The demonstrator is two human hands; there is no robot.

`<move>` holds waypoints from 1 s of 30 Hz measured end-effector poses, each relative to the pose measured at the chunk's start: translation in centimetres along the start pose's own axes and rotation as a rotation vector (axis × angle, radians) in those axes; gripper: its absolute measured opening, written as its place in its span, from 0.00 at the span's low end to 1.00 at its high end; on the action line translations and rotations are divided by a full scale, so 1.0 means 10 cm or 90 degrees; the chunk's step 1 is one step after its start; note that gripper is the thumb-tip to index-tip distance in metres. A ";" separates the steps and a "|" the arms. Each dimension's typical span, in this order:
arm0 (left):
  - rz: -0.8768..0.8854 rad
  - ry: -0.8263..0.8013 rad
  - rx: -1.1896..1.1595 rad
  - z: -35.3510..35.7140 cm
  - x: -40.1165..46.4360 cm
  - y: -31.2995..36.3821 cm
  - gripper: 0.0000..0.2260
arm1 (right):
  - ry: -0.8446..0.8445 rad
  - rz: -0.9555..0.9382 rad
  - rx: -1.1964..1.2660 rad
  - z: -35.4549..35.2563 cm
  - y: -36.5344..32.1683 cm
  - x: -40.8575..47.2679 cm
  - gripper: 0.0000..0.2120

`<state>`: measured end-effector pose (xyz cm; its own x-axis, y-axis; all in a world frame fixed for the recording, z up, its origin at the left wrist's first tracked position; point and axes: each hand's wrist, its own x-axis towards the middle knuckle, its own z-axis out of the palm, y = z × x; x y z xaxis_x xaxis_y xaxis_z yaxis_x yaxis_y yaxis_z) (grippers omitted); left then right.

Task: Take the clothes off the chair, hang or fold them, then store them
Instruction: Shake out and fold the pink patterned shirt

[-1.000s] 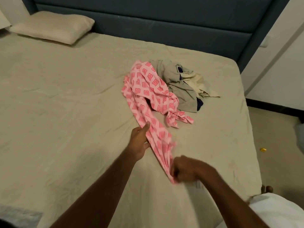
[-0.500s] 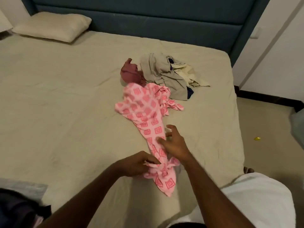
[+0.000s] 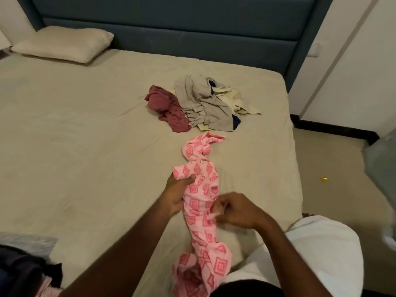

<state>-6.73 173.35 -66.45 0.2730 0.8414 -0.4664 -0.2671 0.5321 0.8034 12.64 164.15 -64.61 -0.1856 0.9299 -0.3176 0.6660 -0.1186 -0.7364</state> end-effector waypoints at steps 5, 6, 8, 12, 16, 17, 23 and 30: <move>0.031 -0.283 0.058 0.14 -0.19 0.26 0.27 | 0.254 -0.178 0.197 -0.23 -0.26 0.11 0.49; 0.033 -0.329 0.072 0.16 -0.20 0.38 0.25 | 0.212 -0.189 0.255 -0.32 -0.31 0.12 0.48; 0.050 -0.386 0.121 0.22 -0.24 0.64 0.18 | 0.125 -0.194 0.321 -0.53 -0.39 0.10 0.34; 0.156 -0.336 0.270 0.42 -0.26 1.12 0.11 | 0.193 -0.219 0.289 -0.93 -0.55 -0.01 0.19; 0.221 -0.266 0.221 0.62 -0.11 1.49 0.29 | 0.224 -0.220 0.378 -1.37 -0.63 -0.18 0.16; 0.239 -0.267 0.219 0.68 -0.06 1.58 0.26 | 0.226 -0.225 0.362 -1.46 -0.64 -0.21 0.15; 0.327 -0.311 0.380 1.16 -0.21 2.12 0.12 | 0.213 -0.149 0.276 -1.80 -0.70 -0.38 0.30; 0.231 -0.397 0.739 1.11 -0.31 2.48 0.08 | 0.135 -0.144 0.011 -2.12 -0.73 -0.65 0.19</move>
<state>-3.93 182.87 -40.98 0.8041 0.5694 -0.1705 0.4258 -0.3516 0.8337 24.31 166.35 -44.49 -0.1721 0.9850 -0.0148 0.6128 0.0953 -0.7845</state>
